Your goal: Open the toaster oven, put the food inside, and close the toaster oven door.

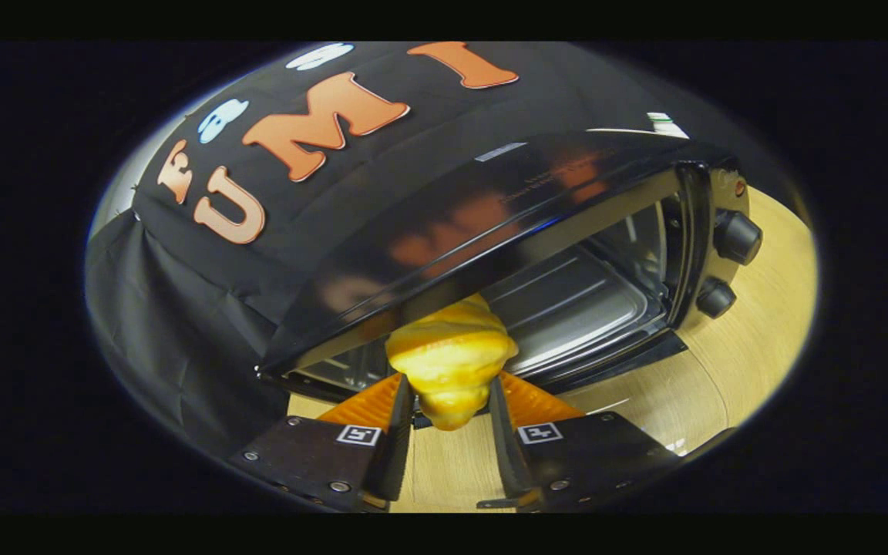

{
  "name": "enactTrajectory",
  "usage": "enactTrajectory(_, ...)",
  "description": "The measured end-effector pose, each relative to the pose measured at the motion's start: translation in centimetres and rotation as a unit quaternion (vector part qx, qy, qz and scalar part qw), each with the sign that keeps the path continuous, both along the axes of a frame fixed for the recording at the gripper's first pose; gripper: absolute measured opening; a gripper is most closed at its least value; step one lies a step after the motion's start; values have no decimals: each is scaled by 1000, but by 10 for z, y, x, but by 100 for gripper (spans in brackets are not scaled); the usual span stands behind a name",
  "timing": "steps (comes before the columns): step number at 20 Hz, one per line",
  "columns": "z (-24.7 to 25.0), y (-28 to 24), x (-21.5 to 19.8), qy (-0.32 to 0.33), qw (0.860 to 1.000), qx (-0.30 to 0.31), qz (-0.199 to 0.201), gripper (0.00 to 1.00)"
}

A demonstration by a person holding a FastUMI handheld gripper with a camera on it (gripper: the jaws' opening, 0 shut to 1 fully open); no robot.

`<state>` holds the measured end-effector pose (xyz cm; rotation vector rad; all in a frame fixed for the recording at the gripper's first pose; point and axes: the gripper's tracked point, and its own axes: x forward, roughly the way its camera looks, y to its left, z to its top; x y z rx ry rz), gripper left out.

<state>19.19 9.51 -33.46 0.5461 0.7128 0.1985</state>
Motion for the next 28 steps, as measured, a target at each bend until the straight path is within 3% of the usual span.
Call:
enactTrajectory(5, -1, -3, 21, -7, 1000, 19, -22, 50)
enactTrajectory(9, -7, -7, 28, -8, 999, 12, -28, 67)
enactTrajectory(13, 6, -7, 15, -35, 999, -4, -19, 81)
enactTrajectory(16, 11, -11, -1, -41, 999, -33, -14, 97)
enactTrajectory(23, 54, -34, -33, -73, 995, -48, -37, 99)
enactTrajectory(28, 62, -62, -74, -88, 989, -114, -44, 99)
